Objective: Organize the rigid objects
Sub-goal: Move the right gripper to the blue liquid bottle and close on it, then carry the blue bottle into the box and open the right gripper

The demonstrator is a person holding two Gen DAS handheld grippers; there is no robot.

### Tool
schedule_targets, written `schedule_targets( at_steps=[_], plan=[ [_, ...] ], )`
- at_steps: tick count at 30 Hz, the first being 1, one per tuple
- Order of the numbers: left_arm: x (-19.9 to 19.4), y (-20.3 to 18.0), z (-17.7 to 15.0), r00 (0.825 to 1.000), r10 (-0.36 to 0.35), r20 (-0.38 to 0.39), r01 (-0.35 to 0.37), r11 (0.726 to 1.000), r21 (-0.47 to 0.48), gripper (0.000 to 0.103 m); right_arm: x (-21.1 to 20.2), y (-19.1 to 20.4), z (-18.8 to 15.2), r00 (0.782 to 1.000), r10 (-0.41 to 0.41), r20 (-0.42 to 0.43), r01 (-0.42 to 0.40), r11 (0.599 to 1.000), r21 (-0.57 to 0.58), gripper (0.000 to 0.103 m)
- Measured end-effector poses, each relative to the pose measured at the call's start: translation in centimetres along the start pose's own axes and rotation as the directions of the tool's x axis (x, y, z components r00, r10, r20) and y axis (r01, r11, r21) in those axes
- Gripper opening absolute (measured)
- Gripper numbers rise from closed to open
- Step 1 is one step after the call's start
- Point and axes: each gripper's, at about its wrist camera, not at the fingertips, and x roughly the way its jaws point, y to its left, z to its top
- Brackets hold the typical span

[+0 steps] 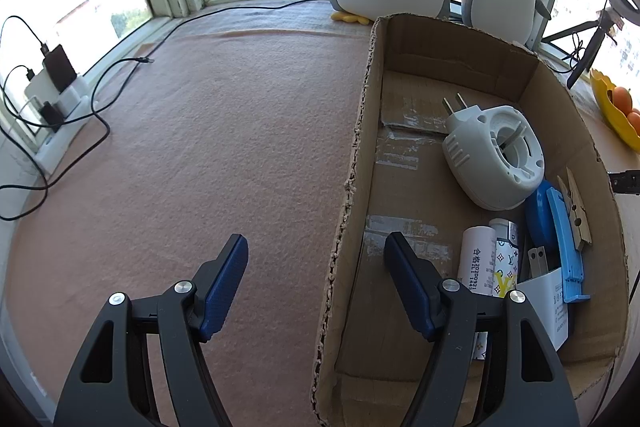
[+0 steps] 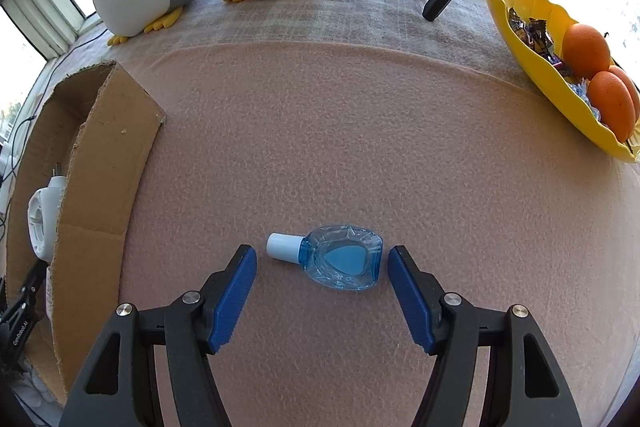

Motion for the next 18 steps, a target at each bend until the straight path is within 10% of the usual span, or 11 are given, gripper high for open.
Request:
schedule_targets(
  at_steps=[18],
  plan=[
    [0.0,0.0,0.0,1.0,0.0,0.0,0.0,1.0,-0.001,0.072,-2.3,1.2,-0.7,0.998,0.015,0.061,-0.013,0.999,-0.039,0.053]
  ],
)
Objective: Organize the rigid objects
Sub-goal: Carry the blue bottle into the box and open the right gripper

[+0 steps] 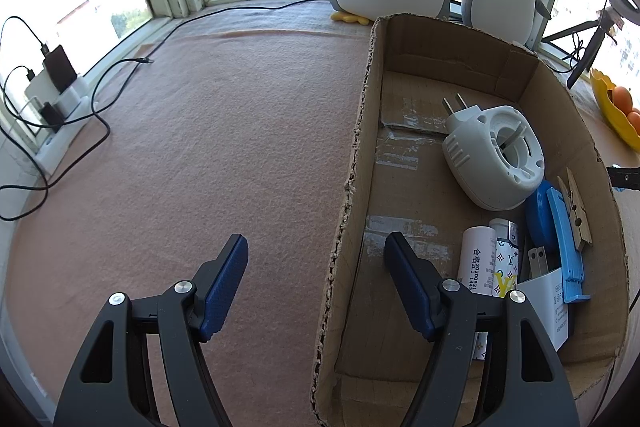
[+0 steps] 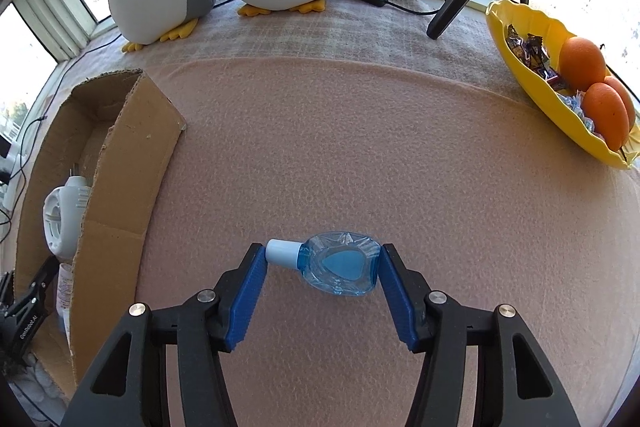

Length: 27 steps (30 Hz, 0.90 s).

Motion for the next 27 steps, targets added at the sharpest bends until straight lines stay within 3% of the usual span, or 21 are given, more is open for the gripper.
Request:
schedule_targets(
  at_steps=[13,21,27],
  plan=[
    [0.0,0.0,0.1,1.0,0.001,0.0,-0.001,1.0,0.002,0.072,-4.7,4.1,-0.3,0.991,0.111,0.076,-0.106,0.992,-0.071,0.053],
    [0.0,0.0,0.1,1.0,0.001,-0.001,-0.001,1.0,0.003,0.072,-6.9,9.6,-0.8,0.974,0.21,0.085,-0.192,0.963,-0.187,0.053],
    [0.1,0.0,0.1,1.0,0.001,-0.001,-0.001,1.0,0.003,0.072,-6.9,13.5,-1.7,0.97,0.229,0.075,-0.2,0.938,-0.282,0.053]
  ],
)
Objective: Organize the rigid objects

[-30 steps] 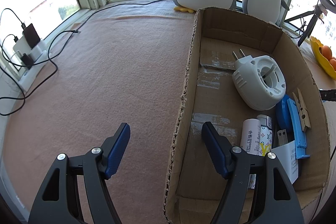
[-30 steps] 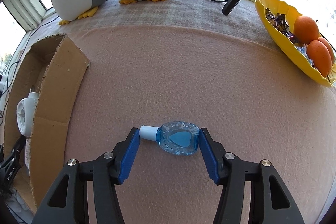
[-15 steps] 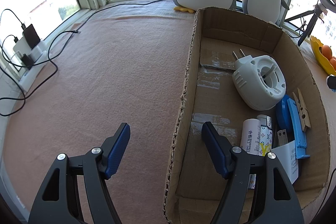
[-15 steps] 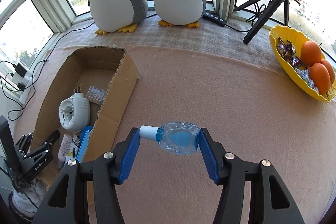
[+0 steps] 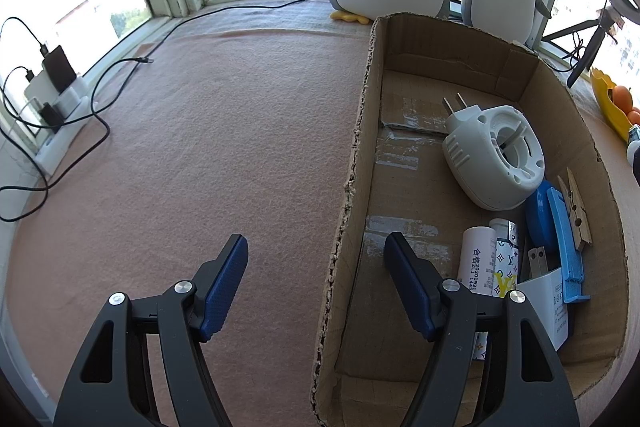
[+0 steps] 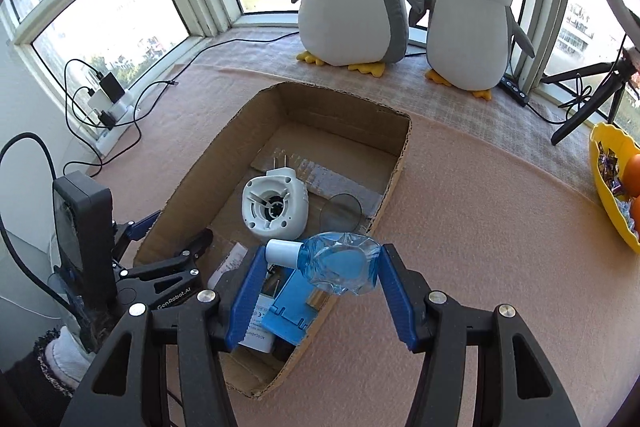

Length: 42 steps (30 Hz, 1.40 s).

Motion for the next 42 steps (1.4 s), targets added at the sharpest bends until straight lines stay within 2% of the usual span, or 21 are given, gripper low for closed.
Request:
schedule_targets(
  at_steps=[12,29,36,39,42],
  plan=[
    [0.1,0.0,0.0,1.0,-0.002,-0.004,0.002,1.0,0.0,0.072,2.4,3.8,-0.4,0.999,-0.001,-0.036,-0.002,0.996,-0.094,0.053],
    [-0.3,-0.2,0.2,1.0,0.014,-0.01,-0.014,1.0,0.027,0.072,1.9,4.2,-0.9,0.999,-0.035,-0.02,0.033,0.994,-0.101,0.057],
    [-2.9,0.0,0.5,0.999,0.018,0.039,-0.02,0.999,0.04,0.072,-0.4,3.1,-1.6,0.999,-0.04,0.019,0.041,0.998,-0.05,0.058],
    [-4.8,-0.1,0.8,0.998,0.001,0.065,-0.004,0.999,0.043,0.072,-1.8,2.5,-2.1,0.998,-0.044,0.046,0.045,0.999,-0.022,0.063],
    [-6.8,-0.5,1.0,0.995,-0.022,0.095,0.017,0.999,0.052,0.072,-3.1,1.8,-2.7,0.996,-0.054,0.065,0.054,0.999,0.005,0.063]
  ],
)
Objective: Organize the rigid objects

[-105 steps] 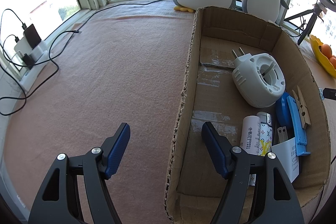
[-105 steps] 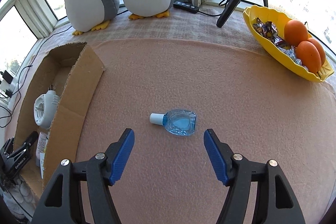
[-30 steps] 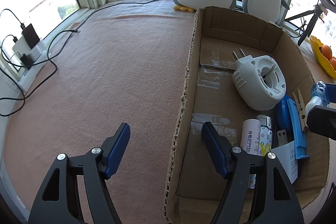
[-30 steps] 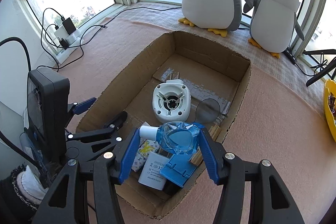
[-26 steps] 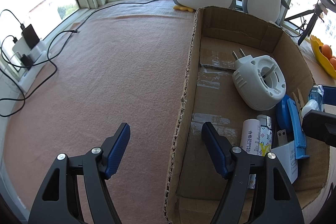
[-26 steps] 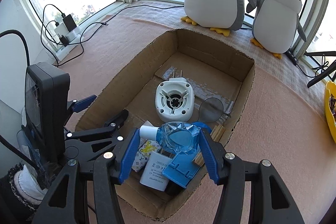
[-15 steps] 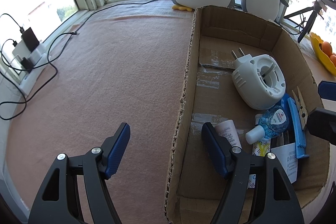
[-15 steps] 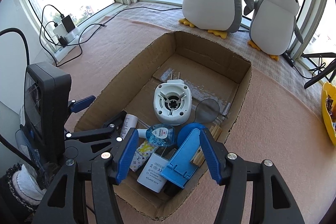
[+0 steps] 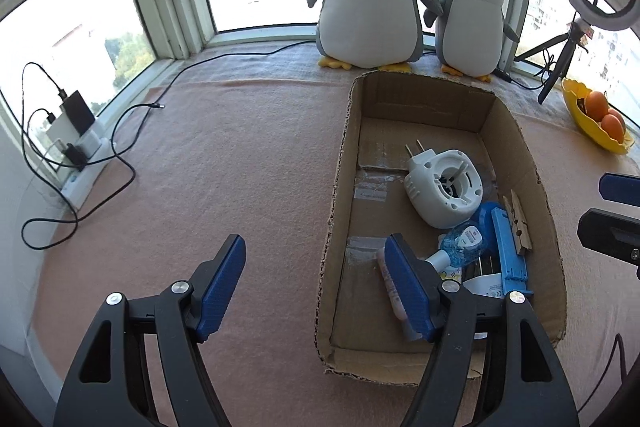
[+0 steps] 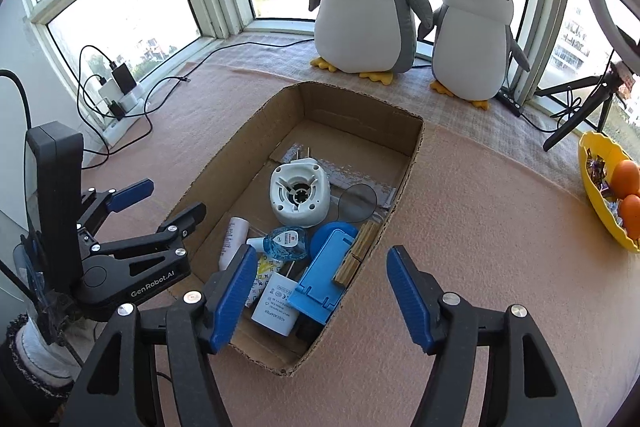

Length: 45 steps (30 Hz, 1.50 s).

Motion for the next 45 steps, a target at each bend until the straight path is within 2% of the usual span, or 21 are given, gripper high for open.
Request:
schedule_targets(
  at_steps=[5,8,21,23,24,45],
  plan=[
    [-2.7,-0.9,0.4,0.999,-0.037,0.033,0.037,0.999,0.017,0.072,-2.3,-1.4,-0.7,0.999,-0.011,0.034,0.009,0.999,0.05,0.064],
    [-4.3,-1.4,0.3,0.997,-0.063,0.047,0.062,0.998,0.023,0.072,-3.9,-1.9,-1.2,0.997,-0.032,0.065,0.028,0.997,0.065,0.072],
    [-9.1,-2.4,-0.2,0.994,-0.091,0.067,0.09,0.996,0.012,0.074,-9.0,-2.9,-3.9,0.979,-0.126,0.162,0.106,0.986,0.128,0.077],
    [-9.5,-2.4,-0.3,0.993,-0.09,0.07,0.09,0.996,0.013,0.078,-9.5,-2.8,-4.2,0.976,-0.139,0.169,0.117,0.984,0.132,0.077],
    [-9.7,-2.4,-0.3,0.993,-0.092,0.074,0.091,0.996,0.014,0.083,-9.6,-2.8,-4.3,0.975,-0.143,0.172,0.12,0.984,0.133,0.078],
    [-10.4,-2.6,-0.5,0.993,-0.086,0.08,0.086,0.996,0.009,0.083,-9.6,-3.2,-5.2,0.975,-0.154,0.159,0.13,0.98,0.149,0.08]
  ],
)
